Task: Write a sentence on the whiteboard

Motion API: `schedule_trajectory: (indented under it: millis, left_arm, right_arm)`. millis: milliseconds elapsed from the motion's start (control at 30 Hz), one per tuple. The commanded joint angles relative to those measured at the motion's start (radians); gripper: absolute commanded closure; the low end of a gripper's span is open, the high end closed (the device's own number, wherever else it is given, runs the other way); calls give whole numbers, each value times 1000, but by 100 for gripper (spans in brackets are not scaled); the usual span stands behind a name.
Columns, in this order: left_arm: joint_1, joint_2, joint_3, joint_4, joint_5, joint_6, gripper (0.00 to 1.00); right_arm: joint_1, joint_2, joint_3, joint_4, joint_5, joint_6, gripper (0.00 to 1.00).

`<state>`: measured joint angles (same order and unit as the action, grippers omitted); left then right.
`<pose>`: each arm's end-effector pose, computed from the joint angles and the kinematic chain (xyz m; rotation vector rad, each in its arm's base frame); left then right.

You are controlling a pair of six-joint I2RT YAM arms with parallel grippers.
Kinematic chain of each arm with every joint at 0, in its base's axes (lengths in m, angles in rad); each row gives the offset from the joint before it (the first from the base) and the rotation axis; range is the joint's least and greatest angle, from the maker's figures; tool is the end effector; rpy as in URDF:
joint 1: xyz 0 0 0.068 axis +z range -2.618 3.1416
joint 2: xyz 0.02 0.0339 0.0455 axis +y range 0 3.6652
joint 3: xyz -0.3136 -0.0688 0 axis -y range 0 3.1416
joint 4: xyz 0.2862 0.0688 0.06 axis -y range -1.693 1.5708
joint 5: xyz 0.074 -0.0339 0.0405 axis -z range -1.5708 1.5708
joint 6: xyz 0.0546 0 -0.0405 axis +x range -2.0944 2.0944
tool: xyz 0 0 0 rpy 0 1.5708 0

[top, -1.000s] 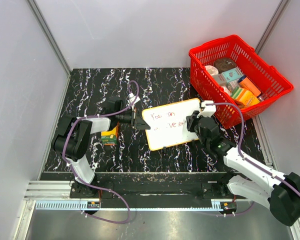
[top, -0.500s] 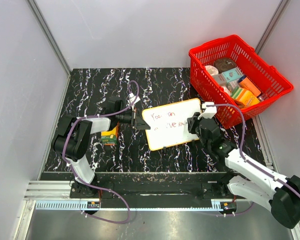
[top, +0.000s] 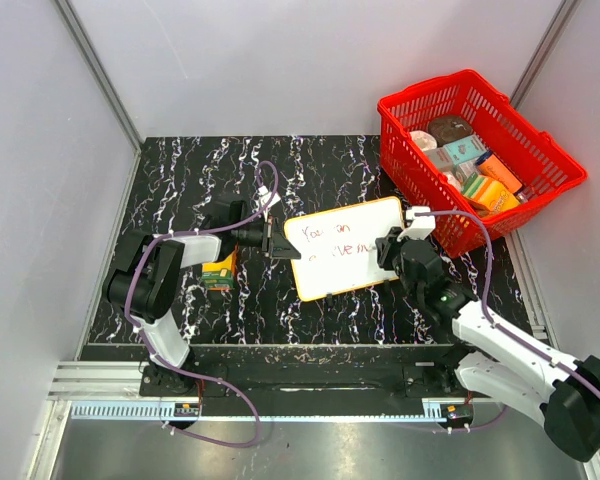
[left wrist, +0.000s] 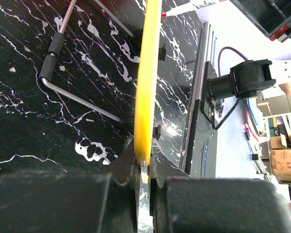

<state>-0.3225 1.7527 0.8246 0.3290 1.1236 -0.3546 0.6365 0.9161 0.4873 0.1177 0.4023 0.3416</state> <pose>0.3419 -0.1661 0.1737 0.6560 2.0846 -1.5950 0.1997 0.1210 0.2598 0.0002 1.8670 0.2999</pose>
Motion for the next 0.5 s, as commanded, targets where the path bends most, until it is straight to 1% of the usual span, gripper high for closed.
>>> schedule_trajectory:
  millis: [0,467]
  left_arm:
    - [-18,-36,19,-30,-7,49,100]
    - [-18,-38,18,-28,-5,51,100]
  right_arm:
    - [-5,-40,39,16,15,-3,100]
    - [-8,1,68,43,93,-12,100]
